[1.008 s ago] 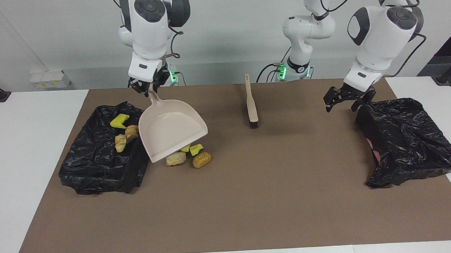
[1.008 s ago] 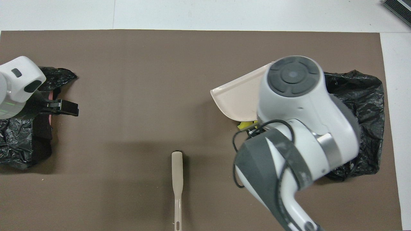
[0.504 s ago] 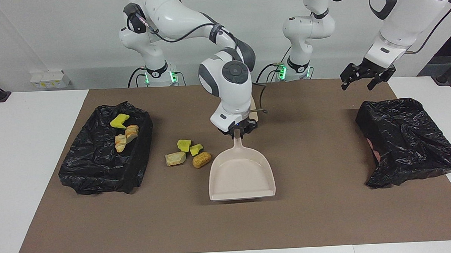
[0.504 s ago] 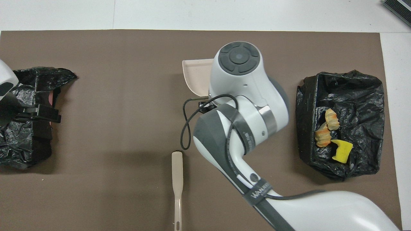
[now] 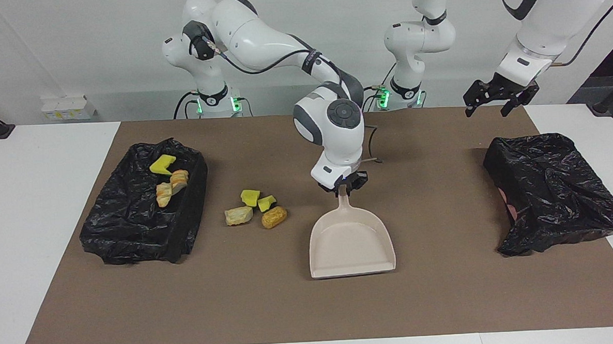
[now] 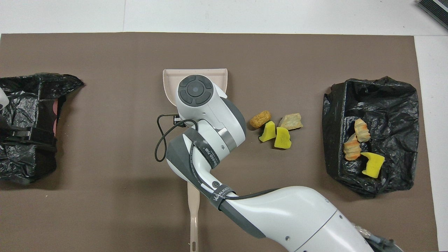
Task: Sweep and dump trash in bin
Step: 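Bring the empty dustpan back to the table center with the right gripper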
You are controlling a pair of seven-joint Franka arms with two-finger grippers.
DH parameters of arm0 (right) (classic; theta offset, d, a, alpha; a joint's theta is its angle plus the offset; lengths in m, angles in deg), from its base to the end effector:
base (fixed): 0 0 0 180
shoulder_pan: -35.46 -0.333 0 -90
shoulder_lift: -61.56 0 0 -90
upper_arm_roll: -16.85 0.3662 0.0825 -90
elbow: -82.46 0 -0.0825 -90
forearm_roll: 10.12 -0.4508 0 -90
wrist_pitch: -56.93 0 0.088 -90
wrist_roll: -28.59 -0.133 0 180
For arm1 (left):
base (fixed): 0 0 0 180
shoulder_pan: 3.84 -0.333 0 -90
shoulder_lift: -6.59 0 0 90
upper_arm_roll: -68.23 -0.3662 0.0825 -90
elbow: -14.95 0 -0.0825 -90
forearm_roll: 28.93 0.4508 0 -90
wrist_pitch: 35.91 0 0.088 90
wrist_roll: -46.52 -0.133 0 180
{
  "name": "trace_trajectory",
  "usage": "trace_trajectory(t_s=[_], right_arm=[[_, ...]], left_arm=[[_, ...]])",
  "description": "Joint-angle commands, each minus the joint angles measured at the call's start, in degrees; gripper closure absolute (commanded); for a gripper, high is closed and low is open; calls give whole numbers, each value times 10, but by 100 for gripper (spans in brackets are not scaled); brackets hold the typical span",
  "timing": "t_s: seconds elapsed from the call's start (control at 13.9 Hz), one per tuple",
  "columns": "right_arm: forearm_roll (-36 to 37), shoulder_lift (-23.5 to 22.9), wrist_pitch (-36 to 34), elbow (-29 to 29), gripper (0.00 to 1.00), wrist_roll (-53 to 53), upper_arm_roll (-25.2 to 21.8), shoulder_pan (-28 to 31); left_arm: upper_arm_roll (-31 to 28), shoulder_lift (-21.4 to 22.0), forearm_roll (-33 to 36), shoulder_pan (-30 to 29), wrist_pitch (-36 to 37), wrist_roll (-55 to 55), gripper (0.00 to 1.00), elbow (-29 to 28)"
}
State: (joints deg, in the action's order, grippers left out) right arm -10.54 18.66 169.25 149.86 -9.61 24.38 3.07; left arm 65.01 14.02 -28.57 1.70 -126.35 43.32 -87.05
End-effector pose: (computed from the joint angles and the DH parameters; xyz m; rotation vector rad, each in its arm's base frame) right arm 0.6735 0.5247 0.3400 -3.0412 0.0141 0.0430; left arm 0.5683 -0.0204 0.6140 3.1343 -0.1527 -0.1134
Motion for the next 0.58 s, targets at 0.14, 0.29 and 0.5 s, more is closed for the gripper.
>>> trace_trajectory(t_s=[0.14, 0.29, 0.5], right_arm=[[-26, -3, 6, -11, 13, 28, 2, 8], [-29, 21, -4, -5, 0, 37, 2, 11], [-57, 105, -6, 98, 0, 45, 3, 7]], left_arm=[[3, 6, 8, 5, -19, -16, 0, -6], [5, -15, 6, 5, -5, -17, 0, 18], [10, -59, 4, 10, 20, -17, 0, 69]])
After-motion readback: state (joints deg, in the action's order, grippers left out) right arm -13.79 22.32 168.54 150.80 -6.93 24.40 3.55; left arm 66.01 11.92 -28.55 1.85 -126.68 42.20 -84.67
